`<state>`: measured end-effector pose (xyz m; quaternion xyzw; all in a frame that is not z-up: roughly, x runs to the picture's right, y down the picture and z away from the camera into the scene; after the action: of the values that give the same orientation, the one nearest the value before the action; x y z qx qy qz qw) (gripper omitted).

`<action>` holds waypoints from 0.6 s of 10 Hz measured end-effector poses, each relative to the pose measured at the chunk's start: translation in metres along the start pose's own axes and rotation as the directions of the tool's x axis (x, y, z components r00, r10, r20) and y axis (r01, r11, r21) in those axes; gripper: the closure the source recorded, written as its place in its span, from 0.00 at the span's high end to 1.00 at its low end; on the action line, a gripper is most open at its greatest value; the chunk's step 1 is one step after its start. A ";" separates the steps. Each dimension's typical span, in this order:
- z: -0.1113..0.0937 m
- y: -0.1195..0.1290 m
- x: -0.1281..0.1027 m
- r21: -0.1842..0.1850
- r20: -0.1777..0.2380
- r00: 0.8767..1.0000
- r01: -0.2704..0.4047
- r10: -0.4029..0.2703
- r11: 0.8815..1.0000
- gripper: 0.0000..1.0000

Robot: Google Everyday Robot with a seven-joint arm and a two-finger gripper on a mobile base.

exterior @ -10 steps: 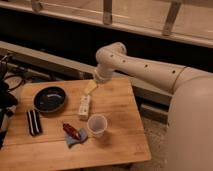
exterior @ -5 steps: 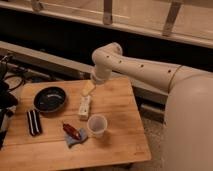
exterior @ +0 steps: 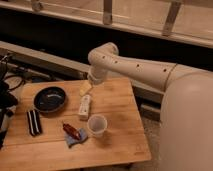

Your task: Stand the bottle upright

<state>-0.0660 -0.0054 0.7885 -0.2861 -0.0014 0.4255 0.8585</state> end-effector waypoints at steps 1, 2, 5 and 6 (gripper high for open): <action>0.002 -0.005 -0.004 0.008 0.001 0.999 -0.036 0.036 0.999 0.96; 0.007 -0.008 -0.008 0.010 -0.006 0.998 -0.055 0.055 0.998 0.96; 0.029 -0.006 -0.038 -0.016 -0.019 0.989 -0.146 0.145 0.989 0.96; 0.034 -0.009 -0.039 -0.018 -0.025 0.979 -0.205 0.204 0.979 0.96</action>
<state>-0.0931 -0.0215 0.8308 -0.2984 0.0334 0.5082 0.8072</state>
